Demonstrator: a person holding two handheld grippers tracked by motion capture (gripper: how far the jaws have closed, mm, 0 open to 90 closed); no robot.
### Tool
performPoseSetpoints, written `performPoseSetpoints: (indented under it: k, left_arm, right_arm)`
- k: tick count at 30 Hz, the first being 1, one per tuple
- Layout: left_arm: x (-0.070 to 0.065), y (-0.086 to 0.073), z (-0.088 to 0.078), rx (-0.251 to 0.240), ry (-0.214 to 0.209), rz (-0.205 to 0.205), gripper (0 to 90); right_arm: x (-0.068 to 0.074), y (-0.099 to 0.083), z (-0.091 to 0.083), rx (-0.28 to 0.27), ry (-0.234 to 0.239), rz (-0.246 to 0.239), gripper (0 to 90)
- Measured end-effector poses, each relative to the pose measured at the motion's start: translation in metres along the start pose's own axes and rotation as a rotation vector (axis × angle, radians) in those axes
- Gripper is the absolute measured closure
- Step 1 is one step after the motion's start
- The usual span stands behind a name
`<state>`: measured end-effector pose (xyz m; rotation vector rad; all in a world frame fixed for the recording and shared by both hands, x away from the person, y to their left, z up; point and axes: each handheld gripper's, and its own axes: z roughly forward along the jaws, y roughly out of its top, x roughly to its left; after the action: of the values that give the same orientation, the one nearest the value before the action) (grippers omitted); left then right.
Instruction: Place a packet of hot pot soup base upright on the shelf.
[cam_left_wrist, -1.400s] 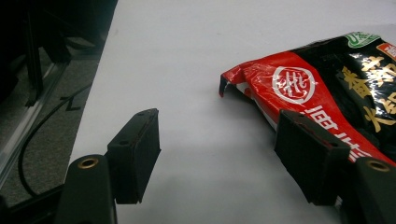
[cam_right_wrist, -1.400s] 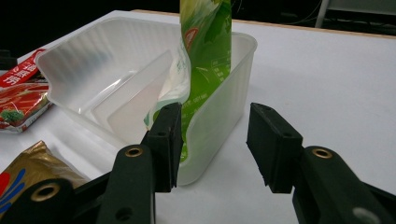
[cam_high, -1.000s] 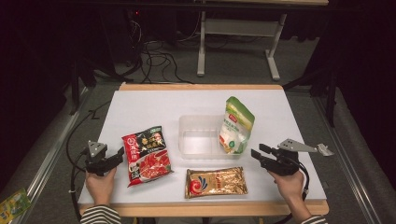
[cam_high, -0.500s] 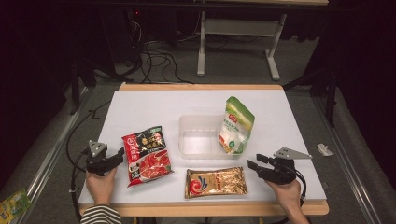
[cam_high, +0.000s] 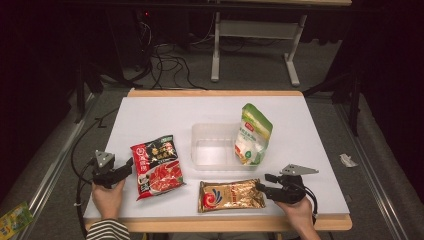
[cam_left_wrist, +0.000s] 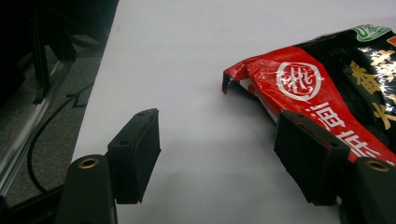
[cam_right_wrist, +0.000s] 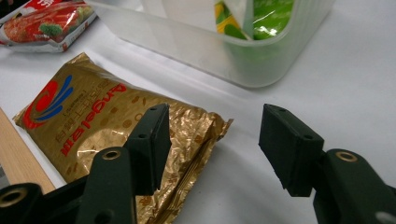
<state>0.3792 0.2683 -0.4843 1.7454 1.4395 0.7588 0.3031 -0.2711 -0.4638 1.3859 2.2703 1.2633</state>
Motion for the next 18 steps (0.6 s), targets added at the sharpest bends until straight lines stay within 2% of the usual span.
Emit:
performPoseSetpoints:
  k: [7, 18]
  left_arm:
    - [0.001, 0.000, 0.000, -0.001, -0.001, -0.003, 31.9]
    - [0.000, 0.000, -0.001, -0.006, 0.000, -0.003, 31.8]
  right_arm:
    - [0.004, -0.004, 0.009, 0.035, 0.014, -0.002, 40.3]
    - [0.008, -0.007, 0.018, 0.066, -0.017, -0.017, 40.8]
